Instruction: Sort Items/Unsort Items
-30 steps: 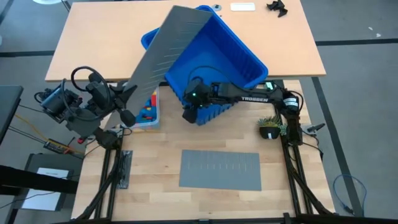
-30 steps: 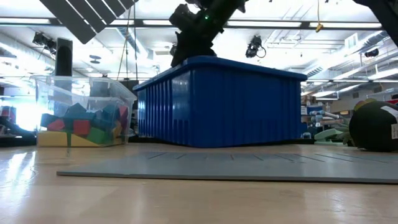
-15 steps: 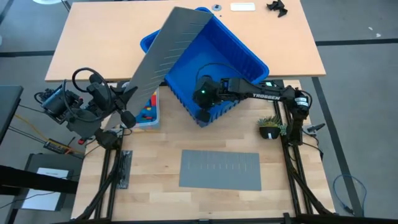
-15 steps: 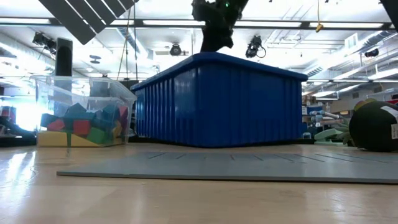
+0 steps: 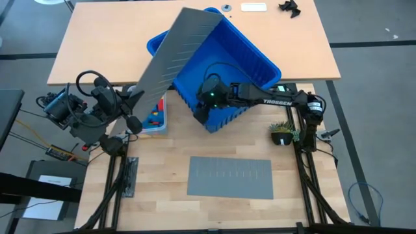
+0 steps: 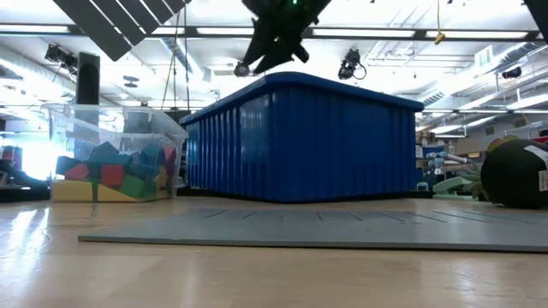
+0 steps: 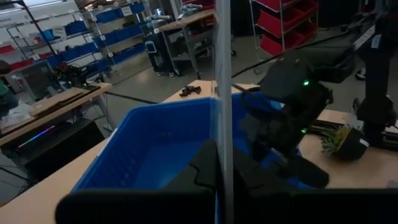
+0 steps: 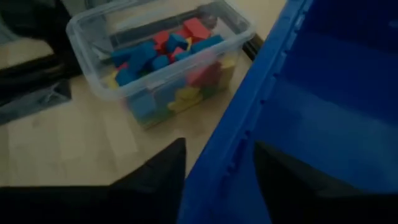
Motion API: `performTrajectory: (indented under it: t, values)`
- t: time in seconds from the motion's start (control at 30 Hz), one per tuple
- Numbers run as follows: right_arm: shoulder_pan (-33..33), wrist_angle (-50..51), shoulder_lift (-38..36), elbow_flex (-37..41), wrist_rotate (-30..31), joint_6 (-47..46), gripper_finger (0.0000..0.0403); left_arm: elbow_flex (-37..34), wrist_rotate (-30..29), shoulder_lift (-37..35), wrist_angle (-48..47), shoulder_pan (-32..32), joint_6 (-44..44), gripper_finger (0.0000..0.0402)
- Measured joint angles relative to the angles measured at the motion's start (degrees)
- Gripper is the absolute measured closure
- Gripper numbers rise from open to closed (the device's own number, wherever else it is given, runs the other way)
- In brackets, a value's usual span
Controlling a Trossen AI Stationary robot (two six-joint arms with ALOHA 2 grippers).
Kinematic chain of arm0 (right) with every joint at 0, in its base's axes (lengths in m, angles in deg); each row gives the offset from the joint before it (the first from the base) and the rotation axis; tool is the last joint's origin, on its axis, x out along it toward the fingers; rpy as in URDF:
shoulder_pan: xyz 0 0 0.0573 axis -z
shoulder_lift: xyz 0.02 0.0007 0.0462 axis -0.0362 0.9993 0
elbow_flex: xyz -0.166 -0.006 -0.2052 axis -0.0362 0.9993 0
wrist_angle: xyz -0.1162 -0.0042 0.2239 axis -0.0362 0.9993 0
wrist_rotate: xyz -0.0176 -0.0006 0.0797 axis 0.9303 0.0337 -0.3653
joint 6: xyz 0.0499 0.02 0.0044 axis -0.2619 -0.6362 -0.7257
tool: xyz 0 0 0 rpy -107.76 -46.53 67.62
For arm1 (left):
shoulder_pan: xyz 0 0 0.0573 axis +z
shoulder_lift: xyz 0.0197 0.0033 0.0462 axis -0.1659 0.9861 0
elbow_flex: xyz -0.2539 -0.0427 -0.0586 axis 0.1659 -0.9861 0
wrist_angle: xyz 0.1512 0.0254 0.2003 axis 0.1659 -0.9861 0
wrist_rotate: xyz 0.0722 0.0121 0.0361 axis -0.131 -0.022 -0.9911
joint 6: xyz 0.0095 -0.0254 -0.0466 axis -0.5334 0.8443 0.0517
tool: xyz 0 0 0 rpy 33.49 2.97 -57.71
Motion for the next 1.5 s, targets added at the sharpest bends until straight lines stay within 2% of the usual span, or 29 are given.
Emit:
performTrajectory:
  t: [0.1, 0.2, 0.37, 0.6, 0.7, 0.87, 0.97, 1.13, 1.3, 1.5]
  values:
    - [0.3, -3.1, 0.0, 1.9, -0.8, -1.6, 0.0169, 0.0, 0.8, 0.0, 0.0, 0.0, 0.0, 0.0386]
    - [0.2, -4.5, 0.0, 3.4, -0.5, -2.7, 0.0155, 0.0, 0.9, 0.0, 0.0, 0.0, 0.0, 0.0386]
    - [-0.5, -6.9, 0.5, 6.1, 0.0, -3.9, 0.0164, 0.0, 0.9, 0.0, 0.0, 0.0, 0.1, 0.0386]
    - [-0.9, -5.1, 4.2, 6.0, -0.9, -4.4, 0.0179, 0.0, 1.1, 0.0, 0.1, 0.0, 0.7, 0.0386]
    - [-0.9, -1.7, 4.2, 5.8, 0.5, -3.1, 0.0192, 0.0, 1.2, 0.1, -0.2, 0.0, 1.4, 0.0386]
    - [-1.1, 4.1, 3.2, 4.8, 1.9, -2.6, 0.0244, 0.0, 1.4, 0.1, -0.3, 0.0, 1.4, 0.0386]
    - [-0.8, 10.1, 3.2, 3.8, 3.2, -1.1, 0.0258, 0.0, 1.4, 0.2, -0.4, 0.0, 1.4, 0.0386]
    - [-0.3, 17.0, 2.6, 3.6, 11.0, 1.2, 0.0305, 0.0, 1.6, 0.2, -0.4, 0.0, 1.4, 0.0386]
    - [-0.7, 18.6, 0.1, 4.0, 12.6, 2.3, 0.0312, 0.0, 1.8, 0.3, -0.2, 0.0, 1.1, 0.0386]
    - [-0.7, 27.5, -3.7, 3.9, 11.3, 3.1, 0.0319, 0.0, 2.0, 0.3, -0.7, 0.0, 1.0, 0.0386]
